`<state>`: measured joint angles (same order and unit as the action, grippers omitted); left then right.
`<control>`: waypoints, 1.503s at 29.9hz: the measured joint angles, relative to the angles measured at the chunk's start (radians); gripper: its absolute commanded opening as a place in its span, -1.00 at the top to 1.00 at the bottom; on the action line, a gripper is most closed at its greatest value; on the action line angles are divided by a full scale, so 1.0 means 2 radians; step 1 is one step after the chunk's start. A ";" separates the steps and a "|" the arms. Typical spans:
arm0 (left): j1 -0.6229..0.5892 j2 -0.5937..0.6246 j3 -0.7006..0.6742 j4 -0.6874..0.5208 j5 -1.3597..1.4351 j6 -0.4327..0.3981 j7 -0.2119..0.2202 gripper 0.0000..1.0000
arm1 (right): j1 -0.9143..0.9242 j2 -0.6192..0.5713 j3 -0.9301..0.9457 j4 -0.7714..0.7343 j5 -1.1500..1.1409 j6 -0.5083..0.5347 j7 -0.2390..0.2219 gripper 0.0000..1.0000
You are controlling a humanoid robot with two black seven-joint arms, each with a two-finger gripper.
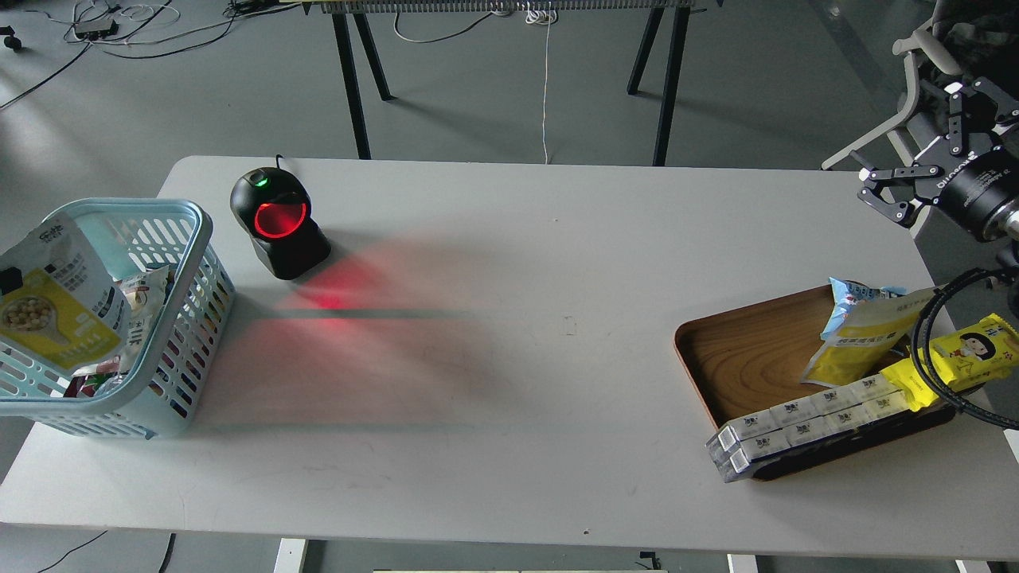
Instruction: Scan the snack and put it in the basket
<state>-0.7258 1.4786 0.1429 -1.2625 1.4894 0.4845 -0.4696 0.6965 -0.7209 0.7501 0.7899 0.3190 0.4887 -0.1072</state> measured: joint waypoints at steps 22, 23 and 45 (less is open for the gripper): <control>0.000 0.001 -0.052 -0.001 -0.044 0.002 0.001 -0.74 | 0.000 0.001 0.000 0.000 0.000 0.000 0.000 -0.95; -0.001 0.001 -0.069 -0.001 -0.048 0.002 0.001 -0.76 | 0.001 0.001 0.000 0.000 0.000 0.000 0.000 -0.95; -0.139 -0.306 -0.364 0.141 -0.418 -0.296 0.087 -0.93 | 0.007 0.001 0.001 0.005 0.000 0.000 0.000 -0.95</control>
<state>-1.0030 0.8670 -0.5856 -0.9802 0.6539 -0.1065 -0.2947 0.7103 -0.7194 0.7516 0.8008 0.3190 0.4887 -0.1079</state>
